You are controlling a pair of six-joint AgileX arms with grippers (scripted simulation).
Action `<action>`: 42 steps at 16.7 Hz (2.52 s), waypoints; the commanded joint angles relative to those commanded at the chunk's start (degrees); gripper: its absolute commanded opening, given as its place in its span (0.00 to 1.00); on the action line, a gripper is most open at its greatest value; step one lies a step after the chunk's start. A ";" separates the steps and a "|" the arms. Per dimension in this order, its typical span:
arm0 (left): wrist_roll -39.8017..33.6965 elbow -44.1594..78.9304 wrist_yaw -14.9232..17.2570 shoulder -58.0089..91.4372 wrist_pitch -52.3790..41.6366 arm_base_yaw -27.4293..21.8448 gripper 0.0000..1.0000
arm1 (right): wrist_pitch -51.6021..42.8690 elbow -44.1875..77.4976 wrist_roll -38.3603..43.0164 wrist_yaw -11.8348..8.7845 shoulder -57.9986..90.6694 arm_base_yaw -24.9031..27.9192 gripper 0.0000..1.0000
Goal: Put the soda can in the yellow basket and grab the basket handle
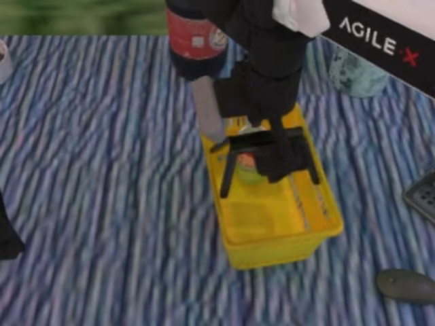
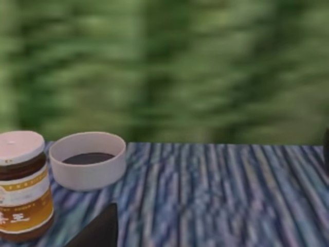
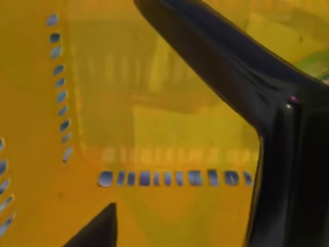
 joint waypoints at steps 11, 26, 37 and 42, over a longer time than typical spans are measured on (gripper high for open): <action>0.00 0.00 0.00 0.00 0.00 0.00 1.00 | 4.11 -4.65 0.18 -0.01 -0.52 0.22 0.77; 0.00 0.00 0.00 0.00 0.00 0.00 1.00 | 4.11 -4.65 0.18 -0.01 -0.52 0.22 0.00; 0.00 0.00 0.00 0.00 0.00 0.00 1.00 | 4.11 -4.65 0.18 -0.01 -0.52 0.22 0.00; 0.00 0.00 0.00 0.00 0.00 0.00 1.00 | 4.11 -4.65 0.18 -0.01 -0.52 0.22 0.00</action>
